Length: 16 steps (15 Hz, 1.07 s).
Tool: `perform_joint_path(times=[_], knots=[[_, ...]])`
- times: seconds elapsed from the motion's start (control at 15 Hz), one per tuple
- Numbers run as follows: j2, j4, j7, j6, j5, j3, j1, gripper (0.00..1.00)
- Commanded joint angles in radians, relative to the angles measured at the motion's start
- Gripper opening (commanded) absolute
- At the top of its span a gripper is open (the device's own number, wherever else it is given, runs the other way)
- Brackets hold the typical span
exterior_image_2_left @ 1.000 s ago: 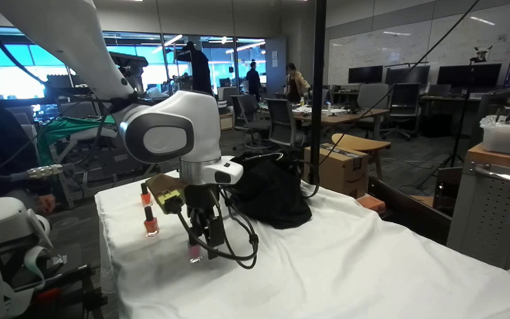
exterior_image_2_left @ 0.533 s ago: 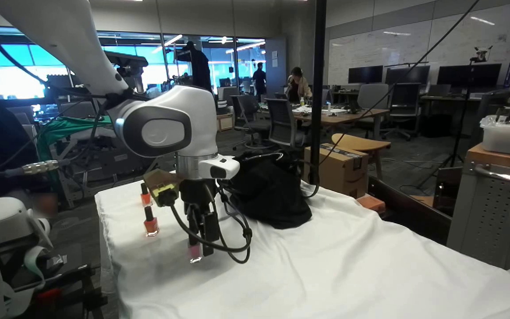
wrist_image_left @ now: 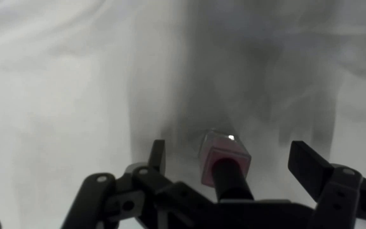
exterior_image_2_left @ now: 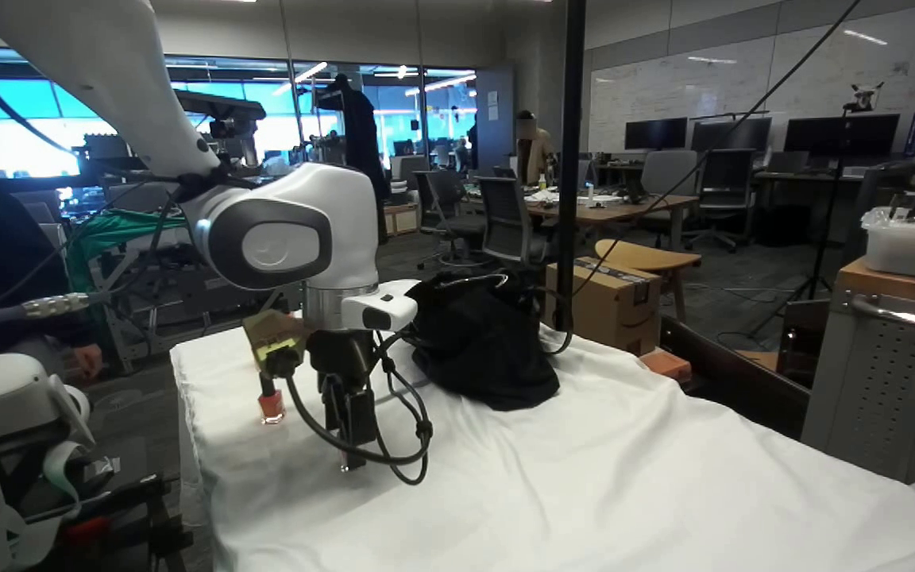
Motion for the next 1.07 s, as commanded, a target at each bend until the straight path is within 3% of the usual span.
perform_joint_path(times=[0.0,0.47,0.8,1.0], knots=[[-0.013,-0.043,0.007,0.064,-0.009,-0.001,-0.001,1.00],[0.012,-0.064,-0.013,0.184,0.006,-0.002,-0.009,1.00],[0.003,-0.062,-0.020,0.160,0.009,0.000,-0.008,1.00],[0.003,-0.056,-0.017,0.148,0.004,-0.001,-0.007,0.86]])
